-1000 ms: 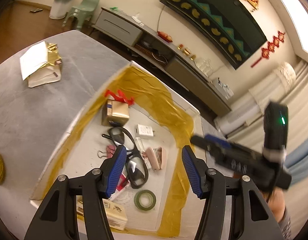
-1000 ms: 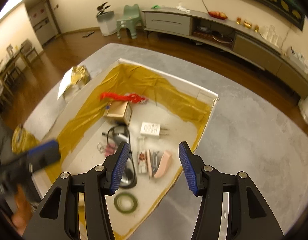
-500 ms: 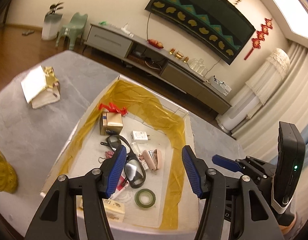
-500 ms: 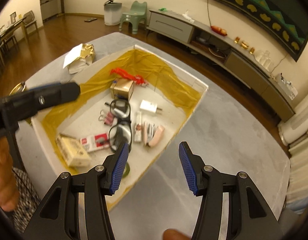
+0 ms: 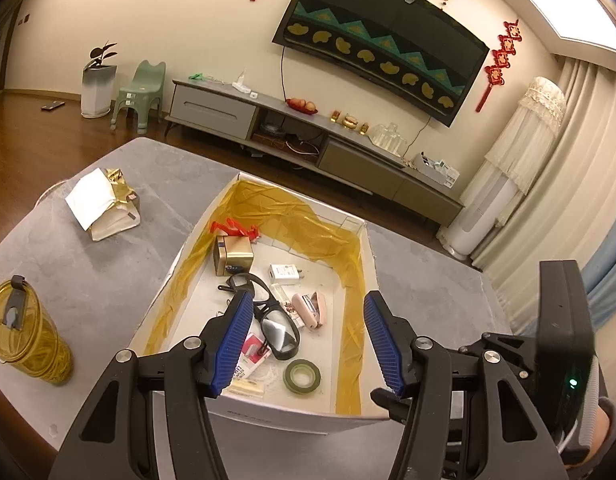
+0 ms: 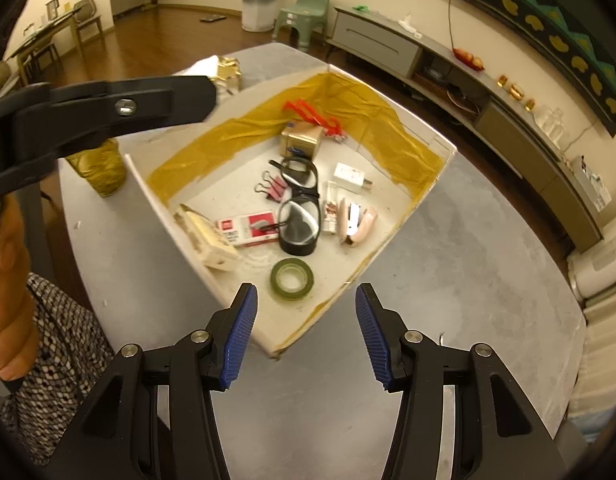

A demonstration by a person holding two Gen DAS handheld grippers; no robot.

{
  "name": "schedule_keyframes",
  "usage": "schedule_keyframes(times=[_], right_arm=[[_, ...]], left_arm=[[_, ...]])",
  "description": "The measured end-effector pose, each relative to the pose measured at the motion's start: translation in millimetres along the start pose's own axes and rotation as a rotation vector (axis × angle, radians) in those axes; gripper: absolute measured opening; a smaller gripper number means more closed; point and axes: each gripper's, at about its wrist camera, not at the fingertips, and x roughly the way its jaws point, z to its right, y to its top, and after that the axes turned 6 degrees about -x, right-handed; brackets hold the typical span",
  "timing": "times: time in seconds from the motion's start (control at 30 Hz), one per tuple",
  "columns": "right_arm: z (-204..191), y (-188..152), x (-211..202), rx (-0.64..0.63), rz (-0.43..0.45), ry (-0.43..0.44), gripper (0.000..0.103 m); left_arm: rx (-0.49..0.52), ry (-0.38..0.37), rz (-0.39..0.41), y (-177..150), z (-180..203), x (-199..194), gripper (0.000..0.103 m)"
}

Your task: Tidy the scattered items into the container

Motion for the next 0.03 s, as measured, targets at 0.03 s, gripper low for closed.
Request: schedule_keyframes(times=[0.03], right_arm=[[-3.3, 0.4, -3.5, -0.006, 0.005, -0.004, 0.054]], left_arm=[[-0.002, -0.001, 0.001, -0.5, 0.3, -0.9, 0.059]])
